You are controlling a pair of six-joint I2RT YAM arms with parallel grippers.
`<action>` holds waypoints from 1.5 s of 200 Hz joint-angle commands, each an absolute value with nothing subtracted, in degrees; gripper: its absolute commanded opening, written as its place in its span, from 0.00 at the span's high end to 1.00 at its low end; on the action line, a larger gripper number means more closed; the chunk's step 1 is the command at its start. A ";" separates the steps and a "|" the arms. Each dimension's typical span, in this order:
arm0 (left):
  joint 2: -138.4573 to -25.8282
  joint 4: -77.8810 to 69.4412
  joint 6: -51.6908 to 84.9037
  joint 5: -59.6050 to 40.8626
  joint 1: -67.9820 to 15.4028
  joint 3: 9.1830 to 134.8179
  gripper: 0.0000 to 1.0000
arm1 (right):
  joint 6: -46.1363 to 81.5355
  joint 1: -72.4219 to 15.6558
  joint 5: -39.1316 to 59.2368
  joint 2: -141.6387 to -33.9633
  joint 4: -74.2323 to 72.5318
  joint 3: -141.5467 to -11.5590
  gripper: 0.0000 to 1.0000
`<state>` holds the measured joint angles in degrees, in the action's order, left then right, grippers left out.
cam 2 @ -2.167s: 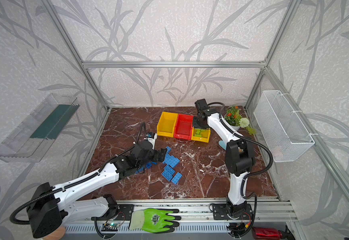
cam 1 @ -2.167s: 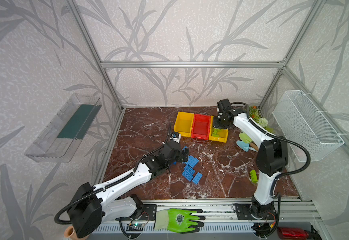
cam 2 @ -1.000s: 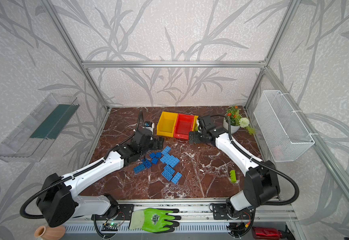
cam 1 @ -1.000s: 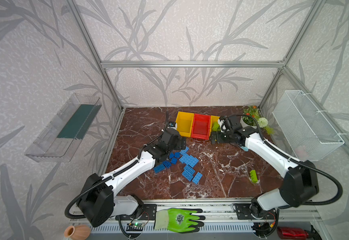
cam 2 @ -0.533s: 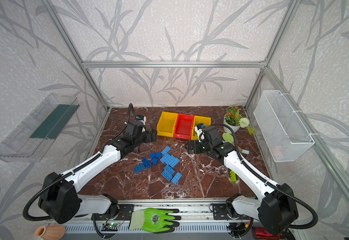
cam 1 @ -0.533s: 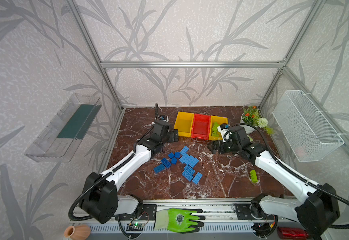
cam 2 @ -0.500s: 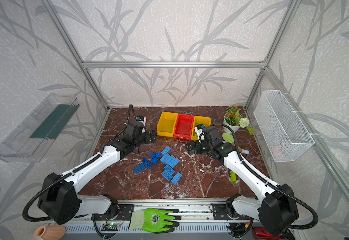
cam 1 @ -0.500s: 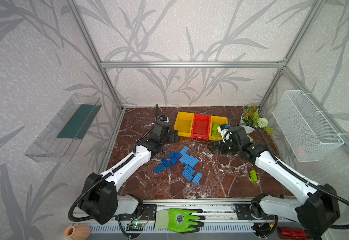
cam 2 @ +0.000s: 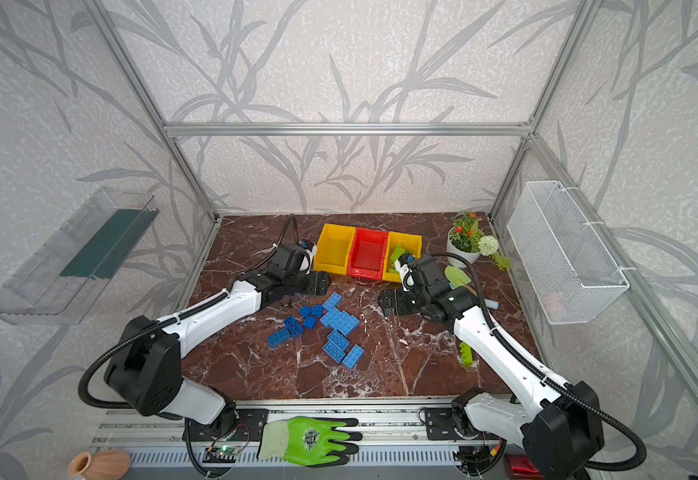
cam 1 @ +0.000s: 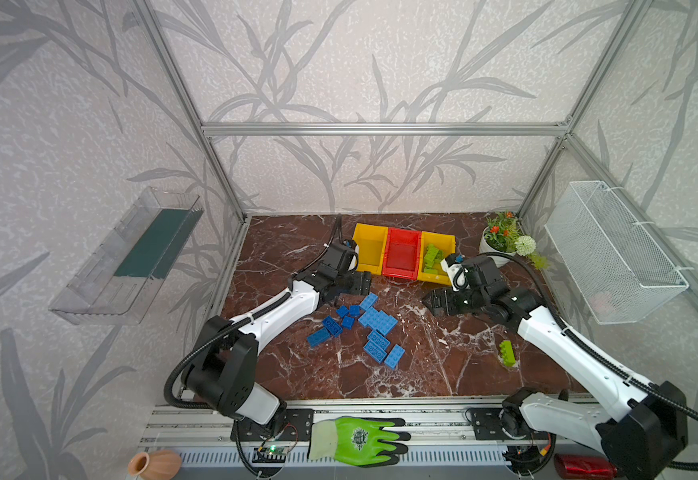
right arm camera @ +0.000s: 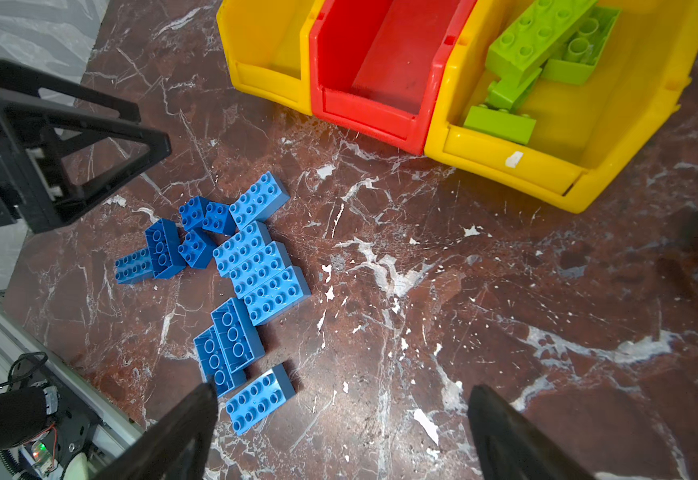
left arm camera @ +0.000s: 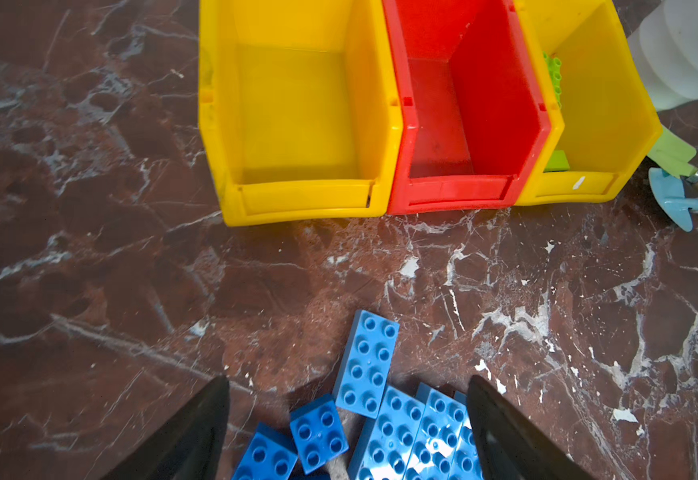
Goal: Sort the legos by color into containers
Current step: 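Move the right gripper back toward the pile while the left gripper lowers over blue bricks, then lower the left gripper onto a blue 2x2 brick and close on it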
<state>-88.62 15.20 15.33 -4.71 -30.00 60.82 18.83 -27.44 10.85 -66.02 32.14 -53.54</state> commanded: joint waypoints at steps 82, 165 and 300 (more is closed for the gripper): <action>-99.42 17.14 8.95 0.05 -34.23 64.63 0.20 | 18.89 -27.24 9.34 -65.40 34.21 -54.34 0.03; -103.95 14.88 10.95 2.15 -34.34 65.13 0.34 | 20.35 -27.20 9.52 -65.57 32.53 -52.27 0.03; -103.00 12.65 11.35 -0.36 -34.45 64.59 0.39 | 21.16 -27.23 6.32 -66.30 34.85 -52.37 0.03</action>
<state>-104.47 13.06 11.57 0.97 -34.35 63.72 20.99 -27.42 7.49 -67.13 33.69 -52.53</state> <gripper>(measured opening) 0.611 0.969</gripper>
